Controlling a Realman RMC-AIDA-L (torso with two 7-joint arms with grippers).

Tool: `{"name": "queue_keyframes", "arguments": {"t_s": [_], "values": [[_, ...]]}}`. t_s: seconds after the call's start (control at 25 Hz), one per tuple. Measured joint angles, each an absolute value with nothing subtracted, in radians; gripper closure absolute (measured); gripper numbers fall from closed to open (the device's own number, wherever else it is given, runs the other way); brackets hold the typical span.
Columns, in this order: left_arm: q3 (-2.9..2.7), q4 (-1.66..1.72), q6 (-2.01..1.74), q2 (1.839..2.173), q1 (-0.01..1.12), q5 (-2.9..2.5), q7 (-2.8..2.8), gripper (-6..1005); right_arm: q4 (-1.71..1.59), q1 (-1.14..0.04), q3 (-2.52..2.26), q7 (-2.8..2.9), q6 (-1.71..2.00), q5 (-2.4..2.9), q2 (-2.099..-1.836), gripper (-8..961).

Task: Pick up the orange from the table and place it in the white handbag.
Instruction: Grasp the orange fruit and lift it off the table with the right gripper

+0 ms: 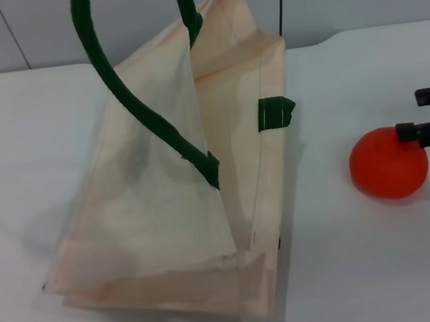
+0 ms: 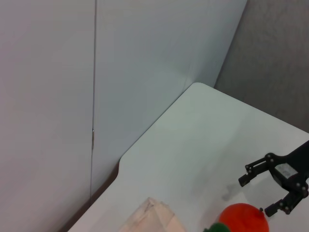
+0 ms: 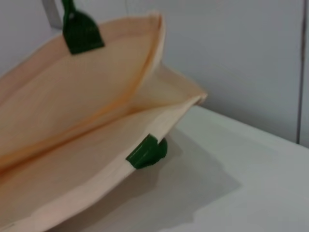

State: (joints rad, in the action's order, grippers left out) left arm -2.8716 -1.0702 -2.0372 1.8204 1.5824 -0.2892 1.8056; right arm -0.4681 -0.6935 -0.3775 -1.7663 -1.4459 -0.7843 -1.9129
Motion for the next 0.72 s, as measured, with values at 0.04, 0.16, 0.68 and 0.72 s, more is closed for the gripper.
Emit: {"name": "queue_keyframes", "arguments": {"t_s": [0.04,0.16,0.68,0.72], "values": [[-2.872,-1.070,-2.037,1.821,1.582,-0.289,1.806,857,-0.469,-0.696,-0.383,-1.768,-1.437,-0.783,-1.919,68],[-2.872,-1.071,-2.037,1.821,1.582,-0.288,1.806,857,-0.469,-0.705,-0.424,-1.768,-1.416,-0.780,-1.936,69],[-2.871,-1.071,-2.037,1.821,1.575,-0.281,1.805,858,-0.471,-0.721,-0.506,-1.760,-1.348,-0.690,-1.954,99],[-2.870,-1.071,-2.037,1.821,1.575,-0.280,1.805,858,-0.471,-0.722,-0.508,-1.764,-1.347,-0.689,-1.954,104]]}}
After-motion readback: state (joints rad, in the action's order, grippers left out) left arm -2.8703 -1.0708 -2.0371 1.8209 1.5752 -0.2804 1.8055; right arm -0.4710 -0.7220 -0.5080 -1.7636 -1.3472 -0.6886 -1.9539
